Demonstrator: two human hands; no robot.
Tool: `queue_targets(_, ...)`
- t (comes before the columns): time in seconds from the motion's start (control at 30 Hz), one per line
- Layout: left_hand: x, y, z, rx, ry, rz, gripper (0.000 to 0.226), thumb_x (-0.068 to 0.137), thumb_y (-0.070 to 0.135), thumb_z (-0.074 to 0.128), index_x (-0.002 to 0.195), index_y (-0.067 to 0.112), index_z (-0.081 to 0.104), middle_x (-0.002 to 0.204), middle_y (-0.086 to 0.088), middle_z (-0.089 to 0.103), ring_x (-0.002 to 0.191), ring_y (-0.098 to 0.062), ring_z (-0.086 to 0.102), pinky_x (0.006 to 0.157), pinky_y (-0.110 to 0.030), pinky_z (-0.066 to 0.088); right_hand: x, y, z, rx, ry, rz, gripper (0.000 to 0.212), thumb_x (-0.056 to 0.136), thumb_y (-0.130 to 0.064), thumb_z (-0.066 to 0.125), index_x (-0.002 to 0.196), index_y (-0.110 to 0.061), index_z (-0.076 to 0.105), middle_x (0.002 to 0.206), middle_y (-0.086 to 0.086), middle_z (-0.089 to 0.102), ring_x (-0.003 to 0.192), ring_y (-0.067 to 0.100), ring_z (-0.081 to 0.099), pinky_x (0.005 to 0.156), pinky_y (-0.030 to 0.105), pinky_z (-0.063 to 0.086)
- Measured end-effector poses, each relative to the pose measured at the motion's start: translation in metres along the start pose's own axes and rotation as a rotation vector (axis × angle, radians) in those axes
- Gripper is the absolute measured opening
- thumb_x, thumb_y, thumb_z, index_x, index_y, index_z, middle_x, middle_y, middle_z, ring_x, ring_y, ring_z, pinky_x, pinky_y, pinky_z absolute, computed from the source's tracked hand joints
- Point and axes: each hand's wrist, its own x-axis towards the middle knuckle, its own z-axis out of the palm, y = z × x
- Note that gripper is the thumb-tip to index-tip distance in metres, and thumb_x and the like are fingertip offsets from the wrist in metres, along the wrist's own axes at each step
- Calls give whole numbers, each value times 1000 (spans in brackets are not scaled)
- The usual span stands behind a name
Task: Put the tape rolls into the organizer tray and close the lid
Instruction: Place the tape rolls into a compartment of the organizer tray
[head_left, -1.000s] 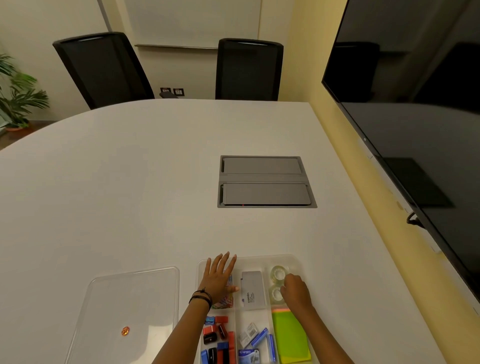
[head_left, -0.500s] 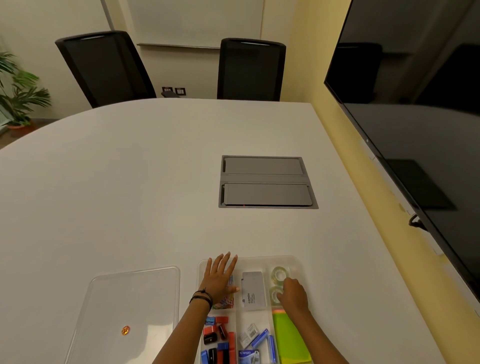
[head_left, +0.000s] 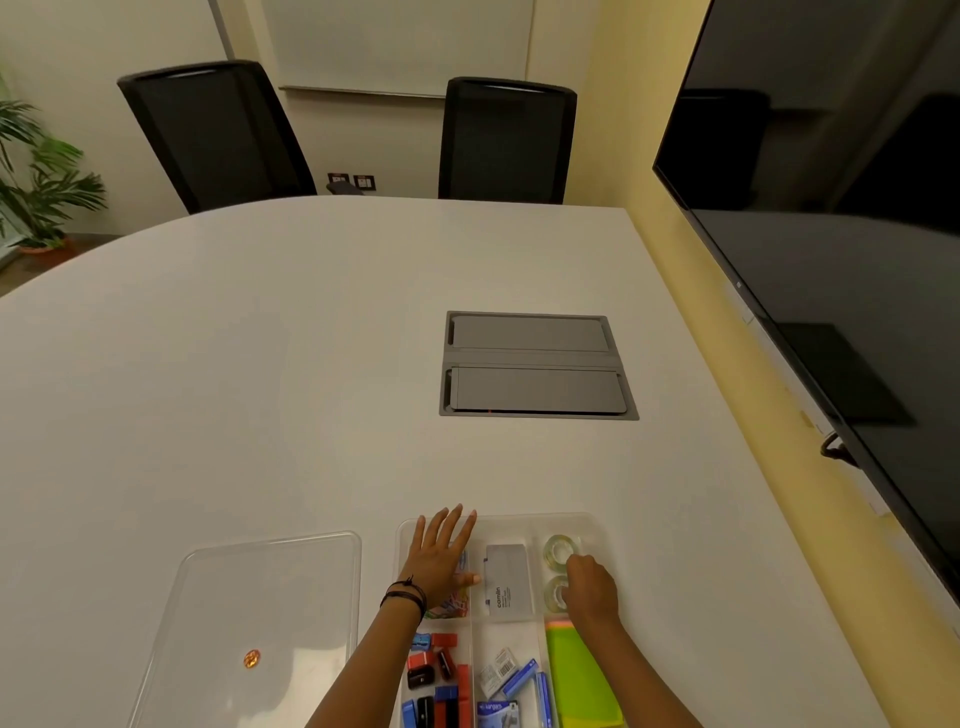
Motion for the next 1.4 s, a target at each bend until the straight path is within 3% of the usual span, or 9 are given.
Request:
queue_targets(0.23,-2,0,-1,8,2,3,84,89,58,44,142,32,-17,158,-10,-9,146,-30,-7,117,-51,-7,0,0,-5,-32,-18,8,50,92,-5,44,58,-26,14,111,7,59,107,23,60,71,28,38)
queue_targets(0.33,-3,2,-3,-2,-5,0,83,89,58,44,141,35,-17,158,-10,-9,146,-30,-7,117,-50,-7,-1,-7,-12,-71,-19,30,21,92,-5,45,81,-20,52,120,11,61,107,22,61,83,27,48)
queue_targets(0.47,-3,2,-4,3,7,1,85,89,57,45,146,22,-7,159,-10,-8,146,-30,-7,117,-50,-7,9,-13,-20,-55,-6,64,21,92,-1,43,78,-13,52,118,11,61,105,20,60,83,27,49)
queue_targets(0.53,-4,2,-4,4,-14,-6,85,89,57,45,146,22,-7,159,-10,-8,146,-29,-7,117,-50,-7,14,-17,-22,-44,17,29,13,93,-5,47,100,-13,54,125,12,54,111,22,55,85,27,48)
queue_targets(0.63,-5,3,-7,18,-41,-33,85,89,57,46,146,22,-6,159,-10,-8,146,-30,-6,117,-51,-7,22,-20,-17,-78,12,-60,40,93,-11,47,132,-11,38,136,14,41,122,25,44,86,30,49)
queue_targets(0.83,-12,7,-15,181,202,0,108,48,86,62,130,23,30,118,1,69,109,-17,64,88,-39,53,28,-17,-5,-51,-31,-159,45,90,-4,47,134,-12,39,137,15,39,122,27,43,88,34,49)
queue_targets(0.97,-11,5,-14,94,120,-19,101,67,77,58,142,24,15,143,-14,45,132,-28,44,107,-50,36,31,-15,1,-7,3,-155,40,88,5,44,125,-10,48,137,16,39,119,27,46,83,32,49)
queue_targets(1.07,-6,2,-6,7,3,25,87,88,59,46,147,21,-3,158,-12,-3,146,-32,-2,116,-54,-5,33,-12,7,6,14,-150,37,87,7,44,119,-9,51,131,13,44,114,25,48,81,32,49)
queue_targets(1.4,-1,0,0,5,18,3,85,89,58,44,147,22,-6,158,-10,-9,145,-31,-8,116,-52,-9,38,-15,11,51,39,-112,37,86,13,39,114,-6,53,125,12,49,113,26,47,81,33,48)
